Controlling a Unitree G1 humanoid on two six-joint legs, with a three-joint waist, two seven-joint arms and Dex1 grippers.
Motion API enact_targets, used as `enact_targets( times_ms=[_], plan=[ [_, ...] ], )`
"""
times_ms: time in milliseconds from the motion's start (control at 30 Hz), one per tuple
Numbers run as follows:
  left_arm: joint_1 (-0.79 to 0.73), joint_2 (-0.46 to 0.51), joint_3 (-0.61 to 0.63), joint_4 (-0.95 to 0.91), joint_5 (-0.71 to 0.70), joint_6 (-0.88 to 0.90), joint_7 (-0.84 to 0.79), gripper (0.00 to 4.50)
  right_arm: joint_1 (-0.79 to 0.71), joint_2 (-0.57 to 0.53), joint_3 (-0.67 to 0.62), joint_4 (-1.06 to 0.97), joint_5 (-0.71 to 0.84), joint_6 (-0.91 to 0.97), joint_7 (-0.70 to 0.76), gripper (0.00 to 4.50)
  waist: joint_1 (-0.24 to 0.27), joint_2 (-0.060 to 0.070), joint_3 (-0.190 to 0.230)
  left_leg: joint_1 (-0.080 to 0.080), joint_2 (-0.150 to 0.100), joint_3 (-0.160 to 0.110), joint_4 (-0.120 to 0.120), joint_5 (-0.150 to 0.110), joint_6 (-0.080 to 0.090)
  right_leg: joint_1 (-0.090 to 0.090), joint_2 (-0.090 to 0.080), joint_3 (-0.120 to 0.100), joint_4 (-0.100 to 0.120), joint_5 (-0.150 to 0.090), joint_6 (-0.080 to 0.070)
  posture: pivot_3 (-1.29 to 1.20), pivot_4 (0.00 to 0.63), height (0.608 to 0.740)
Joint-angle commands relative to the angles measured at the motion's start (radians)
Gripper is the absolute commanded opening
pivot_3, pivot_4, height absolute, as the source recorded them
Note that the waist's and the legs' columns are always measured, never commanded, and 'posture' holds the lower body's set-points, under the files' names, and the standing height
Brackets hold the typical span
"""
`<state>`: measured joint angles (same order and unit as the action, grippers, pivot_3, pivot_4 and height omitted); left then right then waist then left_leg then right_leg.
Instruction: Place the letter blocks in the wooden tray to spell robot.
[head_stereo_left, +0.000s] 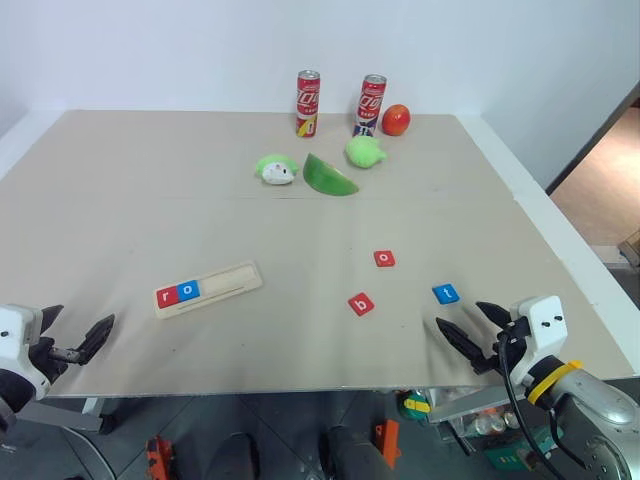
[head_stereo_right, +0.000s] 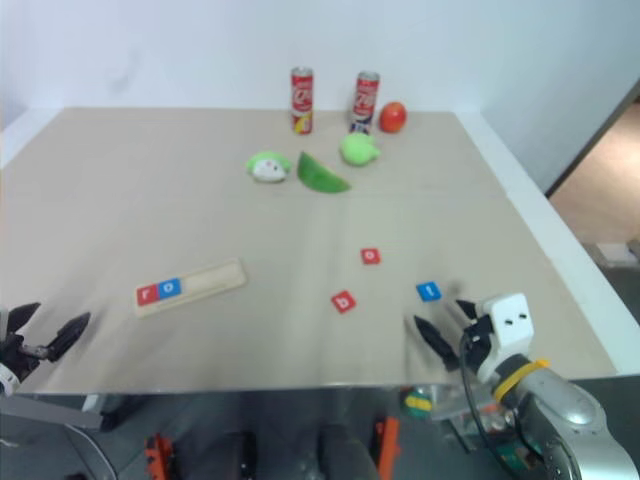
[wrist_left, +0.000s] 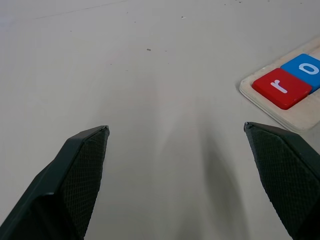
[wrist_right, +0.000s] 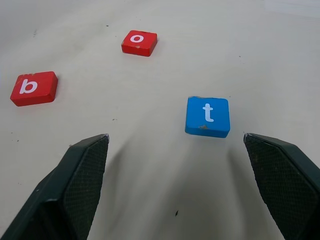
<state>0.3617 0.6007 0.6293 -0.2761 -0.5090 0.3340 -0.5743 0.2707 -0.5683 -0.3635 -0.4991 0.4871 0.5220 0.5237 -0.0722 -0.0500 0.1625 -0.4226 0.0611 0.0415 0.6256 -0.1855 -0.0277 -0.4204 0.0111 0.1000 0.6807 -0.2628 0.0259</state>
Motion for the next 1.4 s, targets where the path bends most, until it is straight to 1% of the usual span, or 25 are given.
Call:
enact_targets(
  times_ms=[33,233,367,433,567,700,767,800,900,1000,1133,1233,1400],
  plan=[
    [0.009,-0.018,0.039,-0.034,0.021,-0.025,0.036,4.50,-0.016,-0.023,-0.032,-0.045,0.019,0.017,-0.001,4.46,0.000,0.000,0.000,0.000,0.000,0.000,0.000,0.000,0.000,0.000,0.000,0.000,0.000,0.000,0.000,0.00,0.150,0.740],
    [-0.017,-0.027,0.032,-0.020,0.032,-0.052,0.044,4.50,-0.049,-0.044,-0.025,-0.049,0.011,0.035,0.003,4.46,0.000,-0.001,0.000,0.000,-0.001,0.001,0.000,0.000,0.000,0.000,0.000,0.000,0.000,0.000,0.000,0.00,0.150,0.740],
    [-0.098,0.045,0.018,0.039,0.047,-0.076,-0.004,4.50,-0.136,-0.077,-0.018,-0.029,0.034,0.039,0.039,4.46,0.000,-0.001,0.001,0.000,-0.002,0.001,0.001,0.000,0.000,0.000,0.001,0.000,0.000,0.000,0.000,0.00,0.150,0.740],
    [-0.168,0.096,-0.029,0.080,0.049,-0.076,-0.058,4.50,-0.194,-0.105,0.021,-0.001,0.027,0.015,0.093,4.46,0.000,-0.001,0.001,0.000,-0.003,0.001,0.001,0.000,0.001,0.001,0.001,-0.001,0.000,0.001,-0.001,0.00,0.150,0.740],
    [-0.369,0.219,-0.227,0.162,0.063,-0.073,-0.266,4.50,-0.429,-0.126,0.170,0.118,0.055,-0.005,0.270,4.46,-0.001,0.000,0.002,0.001,-0.004,0.002,0.001,0.001,0.002,0.002,0.002,-0.002,0.000,0.001,-0.001,0.00,0.150,0.740],
    [-0.560,0.274,-0.398,0.297,0.082,-0.061,-0.454,4.50,-0.600,-0.100,0.331,0.262,0.019,-0.081,0.447,4.46,-0.001,0.000,0.002,0.000,-0.005,0.004,0.001,0.001,0.002,0.002,0.001,-0.001,0.000,0.002,0.001,0.00,0.150,0.740],
    [-0.640,0.289,-0.476,0.363,0.106,-0.067,-0.547,4.50,-0.666,-0.082,0.391,0.332,-0.004,-0.123,0.510,4.46,-0.001,0.000,0.002,-0.002,-0.005,0.004,0.000,0.001,0.003,0.000,0.002,-0.001,0.000,0.003,0.006,0.00,0.150,0.740],
    [-0.676,0.294,-0.514,0.395,0.120,-0.068,-0.590,4.50,-0.700,-0.070,0.414,0.370,-0.016,-0.141,0.532,4.46,-0.001,0.000,0.002,-0.002,-0.005,0.003,-0.001,-0.001,0.002,-0.001,0.002,-0.001,0.000,0.002,0.007,0.00,0.150,0.740],
    [-0.751,0.299,-0.607,0.468,0.176,-0.106,-0.685,4.50,-0.790,-0.032,0.462,0.480,-0.065,-0.210,0.574,4.46,-0.001,0.001,0.003,-0.008,-0.004,0.000,-0.001,-0.003,0.003,-0.006,0.005,-0.001,0.001,0.002,0.002,0.00,0.150,0.740],
    [-0.811,0.284,-0.666,0.512,0.224,-0.150,-0.730,4.50,-0.867,0.012,0.483,0.563,-0.089,-0.243,0.585,4.46,0.000,0.001,0.003,-0.010,-0.004,-0.002,-0.001,-0.004,0.003,-0.006,0.007,-0.002,0.002,0.002,0.001,0.00,0.150,0.740],
    [-0.841,0.266,-0.689,0.560,0.259,-0.196,-0.741,4.50,-0.901,0.045,0.492,0.603,-0.114,-0.268,0.592,4.46,0.002,0.001,0.003,-0.011,-0.003,-0.005,0.000,-0.004,0.003,-0.006,0.006,-0.006,0.002,0.001,0.000,0.00,0.150,0.740],
    [-0.838,0.257,-0.685,0.590,0.278,-0.231,-0.731,4.50,-0.894,0.055,0.493,0.597,-0.123,-0.274,0.593,4.46,0.003,0.002,0.003,-0.011,-0.004,-0.005,0.003,-0.004,0.003,-0.006,0.006,-0.006,0.003,0.001,0.000,0.00,0.150,0.740],
    [-0.810,0.241,-0.687,0.601,0.294,-0.233,-0.721,4.50,-0.874,0.060,0.494,0.583,-0.126,-0.273,0.594,4.46,0.003,0.002,0.003,-0.013,-0.003,-0.007,0.009,-0.004,0.003,-0.005,0.005,-0.008,0.004,0.003,0.001,0.00,0.150,0.740]
  ],
)
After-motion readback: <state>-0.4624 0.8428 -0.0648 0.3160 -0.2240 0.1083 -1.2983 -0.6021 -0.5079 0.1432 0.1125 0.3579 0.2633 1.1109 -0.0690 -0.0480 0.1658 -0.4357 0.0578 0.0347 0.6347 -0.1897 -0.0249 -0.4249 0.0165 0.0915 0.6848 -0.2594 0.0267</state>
